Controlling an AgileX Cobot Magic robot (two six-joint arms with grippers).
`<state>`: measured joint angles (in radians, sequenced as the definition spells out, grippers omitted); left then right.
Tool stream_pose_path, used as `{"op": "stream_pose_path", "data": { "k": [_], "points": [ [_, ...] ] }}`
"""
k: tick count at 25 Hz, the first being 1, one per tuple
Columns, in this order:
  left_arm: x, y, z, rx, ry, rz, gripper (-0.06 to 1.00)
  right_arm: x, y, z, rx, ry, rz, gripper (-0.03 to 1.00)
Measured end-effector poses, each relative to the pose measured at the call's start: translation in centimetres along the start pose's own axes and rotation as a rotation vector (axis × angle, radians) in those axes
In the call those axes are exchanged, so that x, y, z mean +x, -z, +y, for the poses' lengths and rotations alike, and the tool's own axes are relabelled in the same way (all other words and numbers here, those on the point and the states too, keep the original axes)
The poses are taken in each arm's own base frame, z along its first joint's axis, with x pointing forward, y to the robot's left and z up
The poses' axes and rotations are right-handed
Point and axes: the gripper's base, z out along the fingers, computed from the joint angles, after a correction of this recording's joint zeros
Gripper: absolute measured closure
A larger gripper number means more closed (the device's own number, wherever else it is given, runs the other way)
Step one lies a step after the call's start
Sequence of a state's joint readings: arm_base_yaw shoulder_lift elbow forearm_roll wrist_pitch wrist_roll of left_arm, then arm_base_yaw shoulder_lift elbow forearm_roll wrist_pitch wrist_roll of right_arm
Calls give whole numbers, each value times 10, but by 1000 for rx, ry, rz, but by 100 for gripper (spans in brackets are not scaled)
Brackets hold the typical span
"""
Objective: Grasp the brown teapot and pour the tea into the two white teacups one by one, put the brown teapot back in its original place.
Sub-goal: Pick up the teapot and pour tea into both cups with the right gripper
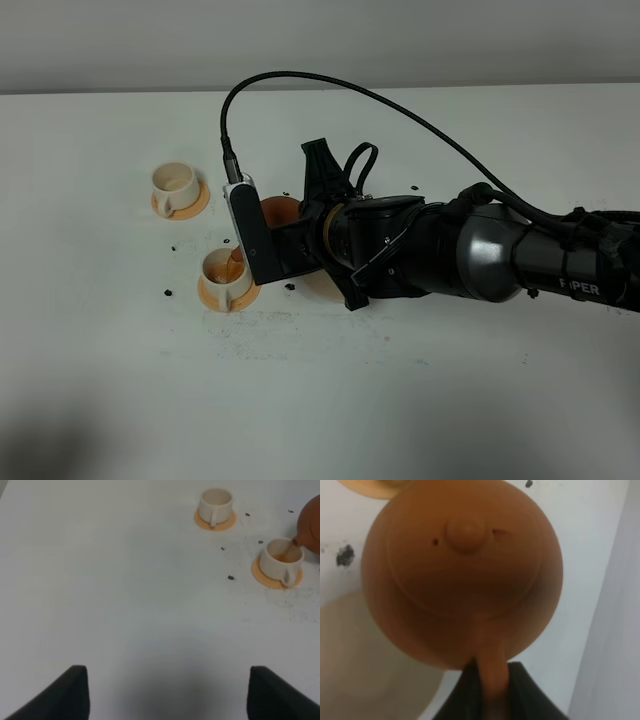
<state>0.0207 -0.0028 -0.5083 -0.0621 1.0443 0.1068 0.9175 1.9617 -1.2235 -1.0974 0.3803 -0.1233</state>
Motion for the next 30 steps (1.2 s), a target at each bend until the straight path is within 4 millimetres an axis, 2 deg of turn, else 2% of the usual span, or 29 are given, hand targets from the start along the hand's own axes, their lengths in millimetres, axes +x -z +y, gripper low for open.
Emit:
{"op": "stream_pose_path", "data": {
  "k": [10, 30],
  "points": [
    [0, 0, 0, 0, 0, 0, 28, -1, 3, -10, 29, -2, 9, 85],
    [0, 0, 0, 0, 0, 0, 28, 0, 2, -9, 28, 34, 17, 85]
  ]
}}
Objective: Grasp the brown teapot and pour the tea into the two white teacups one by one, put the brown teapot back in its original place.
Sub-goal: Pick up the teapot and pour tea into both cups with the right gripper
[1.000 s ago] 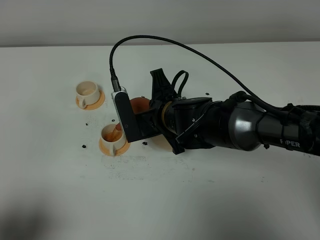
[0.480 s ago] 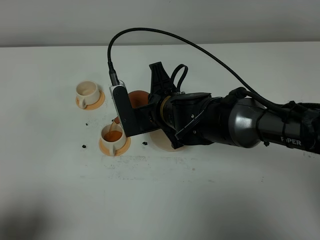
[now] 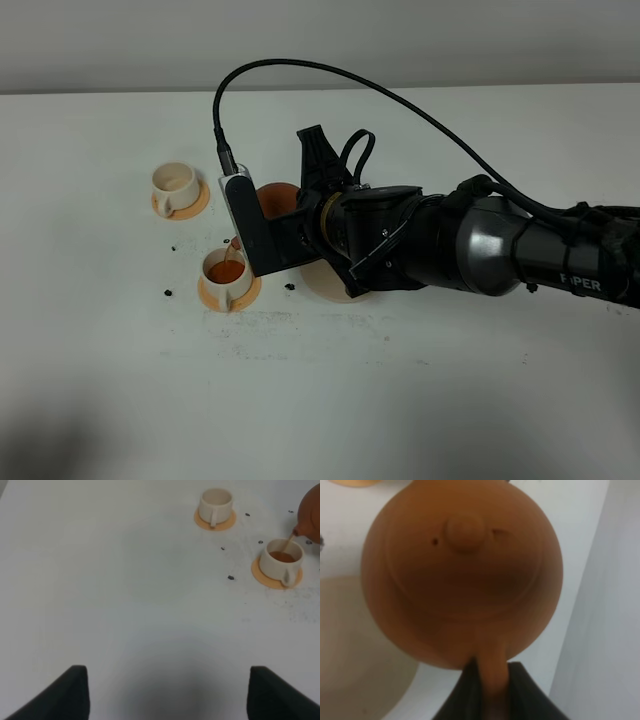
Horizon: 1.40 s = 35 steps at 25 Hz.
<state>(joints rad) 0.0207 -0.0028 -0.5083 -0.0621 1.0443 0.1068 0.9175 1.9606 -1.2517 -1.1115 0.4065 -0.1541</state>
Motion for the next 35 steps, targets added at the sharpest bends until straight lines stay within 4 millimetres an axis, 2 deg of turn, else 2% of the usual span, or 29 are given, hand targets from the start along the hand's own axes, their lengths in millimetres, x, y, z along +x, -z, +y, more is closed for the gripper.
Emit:
{"op": "stream_pose_path", "data": {
  "k": [35],
  "points": [
    [0, 0, 0, 0, -1, 0, 28, -3, 0, 0, 16, 119, 1, 85]
  ]
}}
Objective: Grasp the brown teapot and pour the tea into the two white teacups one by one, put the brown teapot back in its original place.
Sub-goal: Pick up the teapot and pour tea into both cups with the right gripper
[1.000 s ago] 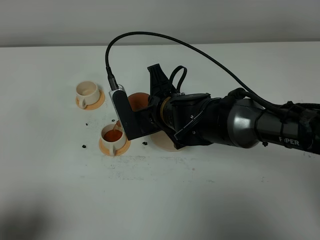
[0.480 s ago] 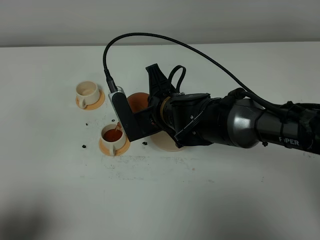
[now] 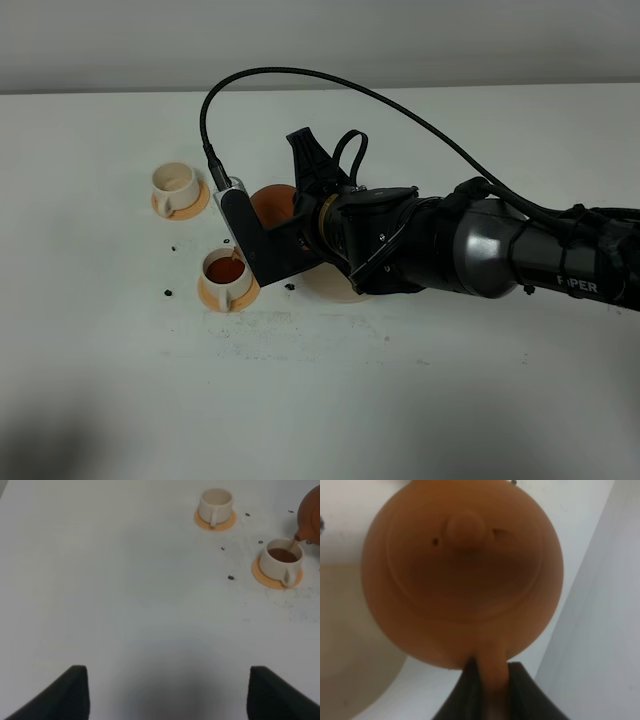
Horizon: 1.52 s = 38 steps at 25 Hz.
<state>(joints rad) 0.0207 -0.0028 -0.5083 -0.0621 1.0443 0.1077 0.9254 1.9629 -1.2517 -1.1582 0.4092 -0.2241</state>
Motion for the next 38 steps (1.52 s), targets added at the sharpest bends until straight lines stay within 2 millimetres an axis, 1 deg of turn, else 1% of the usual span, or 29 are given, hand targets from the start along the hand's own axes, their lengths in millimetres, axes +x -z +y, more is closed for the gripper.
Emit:
{"op": "stream_pose_path", "data": {
  "k": [19, 28, 33, 35, 38],
  "points": [
    [0, 0, 0, 0, 0, 0, 28, 0, 0, -1, 17, 42, 2, 85],
    [0, 0, 0, 0, 0, 0, 28, -2, 0, 6, -64, -175, -14, 85],
    [0, 0, 0, 0, 0, 0, 28, -3, 1, 7, -82, -216, -16, 85],
    [0, 0, 0, 0, 0, 0, 28, -2, 4, 5, -82, -237, -11, 85],
    [0, 0, 0, 0, 0, 0, 28, 3, 21, -6, -70, -314, -14, 85]
  ]
}}
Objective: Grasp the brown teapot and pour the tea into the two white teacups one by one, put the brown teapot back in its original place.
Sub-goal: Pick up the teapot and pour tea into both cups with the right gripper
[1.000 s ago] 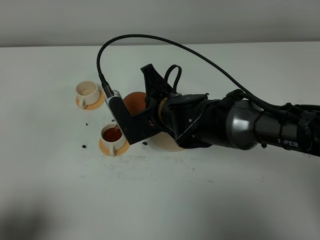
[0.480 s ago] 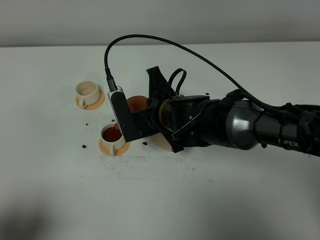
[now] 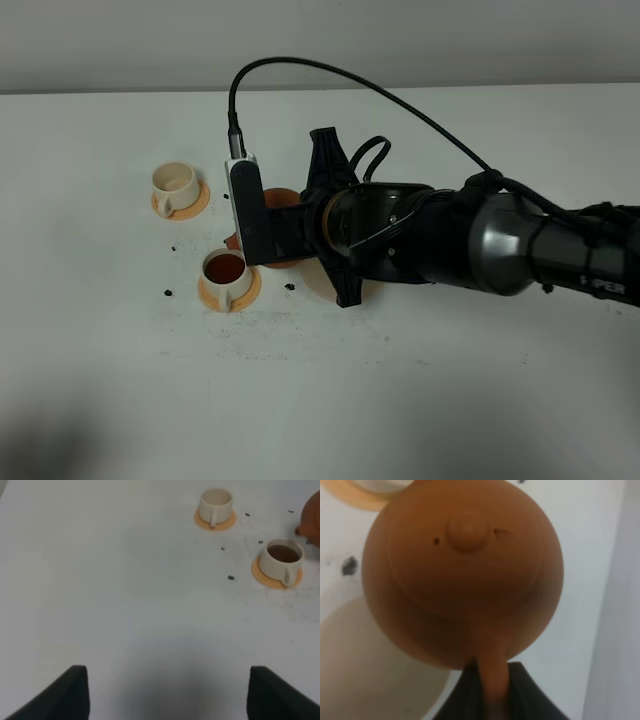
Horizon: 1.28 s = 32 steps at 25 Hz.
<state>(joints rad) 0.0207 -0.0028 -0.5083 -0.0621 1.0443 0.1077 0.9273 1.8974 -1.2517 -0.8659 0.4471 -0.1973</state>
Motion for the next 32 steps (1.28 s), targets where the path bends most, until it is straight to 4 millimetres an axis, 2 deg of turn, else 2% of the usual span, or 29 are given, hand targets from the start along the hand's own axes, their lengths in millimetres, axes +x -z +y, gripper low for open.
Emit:
{"op": "stream_pose_path", "data": {
  "k": [3, 6, 12, 22, 29, 32],
  "points": [
    [0, 0, 0, 0, 0, 0, 28, 0, 22, -9, -19, -143, -24, 85],
    [0, 0, 0, 0, 0, 0, 28, 0, 37, -8, -94, -311, -40, 85],
    [0, 0, 0, 0, 0, 0, 28, 3, 51, 15, -274, -587, -68, 85],
    [0, 0, 0, 0, 0, 0, 28, 19, 36, 66, -360, -714, -76, 85],
    [0, 0, 0, 0, 0, 0, 28, 18, 10, 82, -381, -741, -59, 85],
    [0, 0, 0, 0, 0, 0, 28, 18, 8, 83, -384, -742, -55, 85]
  ]
}}
